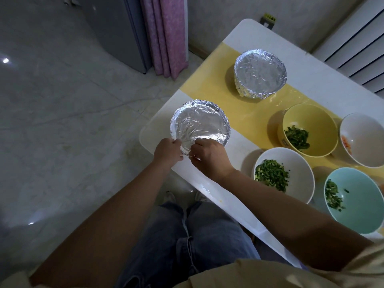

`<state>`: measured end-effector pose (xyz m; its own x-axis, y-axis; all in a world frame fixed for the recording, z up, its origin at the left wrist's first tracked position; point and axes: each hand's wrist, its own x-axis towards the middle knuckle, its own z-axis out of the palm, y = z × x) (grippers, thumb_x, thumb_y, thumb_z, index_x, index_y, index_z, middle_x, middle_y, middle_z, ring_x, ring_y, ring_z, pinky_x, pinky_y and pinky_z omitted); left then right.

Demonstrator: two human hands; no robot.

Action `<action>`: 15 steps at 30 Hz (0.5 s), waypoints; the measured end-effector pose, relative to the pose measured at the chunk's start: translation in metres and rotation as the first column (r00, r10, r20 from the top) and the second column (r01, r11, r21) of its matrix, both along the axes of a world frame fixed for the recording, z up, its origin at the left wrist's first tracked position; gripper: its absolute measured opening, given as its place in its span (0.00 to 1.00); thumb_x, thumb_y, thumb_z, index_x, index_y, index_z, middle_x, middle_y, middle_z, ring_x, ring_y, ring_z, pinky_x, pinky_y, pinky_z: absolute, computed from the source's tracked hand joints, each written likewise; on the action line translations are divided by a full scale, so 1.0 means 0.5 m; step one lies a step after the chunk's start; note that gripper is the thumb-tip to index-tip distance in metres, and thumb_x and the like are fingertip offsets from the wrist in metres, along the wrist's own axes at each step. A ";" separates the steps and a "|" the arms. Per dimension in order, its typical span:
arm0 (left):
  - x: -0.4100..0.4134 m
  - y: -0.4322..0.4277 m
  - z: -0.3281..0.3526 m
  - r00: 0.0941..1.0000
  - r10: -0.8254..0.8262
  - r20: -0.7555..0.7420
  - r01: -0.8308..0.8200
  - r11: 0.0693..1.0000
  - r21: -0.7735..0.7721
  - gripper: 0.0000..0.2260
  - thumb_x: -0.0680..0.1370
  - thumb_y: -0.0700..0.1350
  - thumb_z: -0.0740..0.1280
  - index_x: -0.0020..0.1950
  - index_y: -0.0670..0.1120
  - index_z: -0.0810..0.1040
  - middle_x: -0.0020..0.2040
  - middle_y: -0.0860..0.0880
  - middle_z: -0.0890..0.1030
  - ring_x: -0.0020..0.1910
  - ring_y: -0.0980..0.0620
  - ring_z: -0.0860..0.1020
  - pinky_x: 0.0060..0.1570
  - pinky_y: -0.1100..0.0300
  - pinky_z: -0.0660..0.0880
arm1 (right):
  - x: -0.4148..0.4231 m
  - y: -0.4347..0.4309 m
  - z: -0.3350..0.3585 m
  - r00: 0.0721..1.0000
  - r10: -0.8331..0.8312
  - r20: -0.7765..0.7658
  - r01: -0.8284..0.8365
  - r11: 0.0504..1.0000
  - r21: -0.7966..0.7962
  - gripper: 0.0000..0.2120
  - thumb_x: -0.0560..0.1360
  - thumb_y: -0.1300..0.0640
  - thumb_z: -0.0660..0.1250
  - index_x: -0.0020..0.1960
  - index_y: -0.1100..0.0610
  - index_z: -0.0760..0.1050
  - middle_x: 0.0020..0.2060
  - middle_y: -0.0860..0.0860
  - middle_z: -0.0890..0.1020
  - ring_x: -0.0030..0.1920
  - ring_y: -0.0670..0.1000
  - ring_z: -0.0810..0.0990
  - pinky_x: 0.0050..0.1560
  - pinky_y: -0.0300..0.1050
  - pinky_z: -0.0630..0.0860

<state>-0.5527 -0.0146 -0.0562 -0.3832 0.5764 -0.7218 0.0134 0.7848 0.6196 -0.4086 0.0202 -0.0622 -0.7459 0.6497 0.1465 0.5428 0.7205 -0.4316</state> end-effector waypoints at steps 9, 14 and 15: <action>0.006 0.007 -0.003 0.996 -0.043 0.077 0.049 0.996 -0.081 0.10 0.81 0.41 0.58 0.40 0.40 0.66 0.35 0.41 0.72 0.27 0.49 0.72 0.22 0.69 0.60 | -0.020 -0.008 0.004 0.998 -0.059 0.010 0.059 0.998 -0.016 0.04 0.61 0.67 0.69 0.29 0.60 0.75 0.26 0.54 0.75 0.26 0.58 0.75 0.27 0.41 0.70; 0.003 0.007 -0.001 0.995 -0.017 0.096 0.023 0.998 -0.065 0.11 0.80 0.40 0.61 0.37 0.41 0.68 0.33 0.43 0.70 0.23 0.52 0.73 0.25 0.68 0.63 | -0.033 -0.004 0.014 0.994 -0.103 0.025 0.104 0.995 -0.008 0.08 0.58 0.68 0.74 0.30 0.59 0.77 0.26 0.53 0.75 0.26 0.57 0.75 0.29 0.37 0.64; -0.001 0.007 -0.006 0.997 -0.044 0.068 0.047 0.997 -0.055 0.12 0.80 0.39 0.61 0.36 0.40 0.70 0.31 0.43 0.72 0.21 0.53 0.74 0.24 0.69 0.66 | -0.034 -0.003 0.015 0.996 -0.092 0.013 0.092 0.996 0.003 0.09 0.58 0.67 0.76 0.30 0.59 0.77 0.26 0.53 0.75 0.26 0.57 0.75 0.30 0.37 0.62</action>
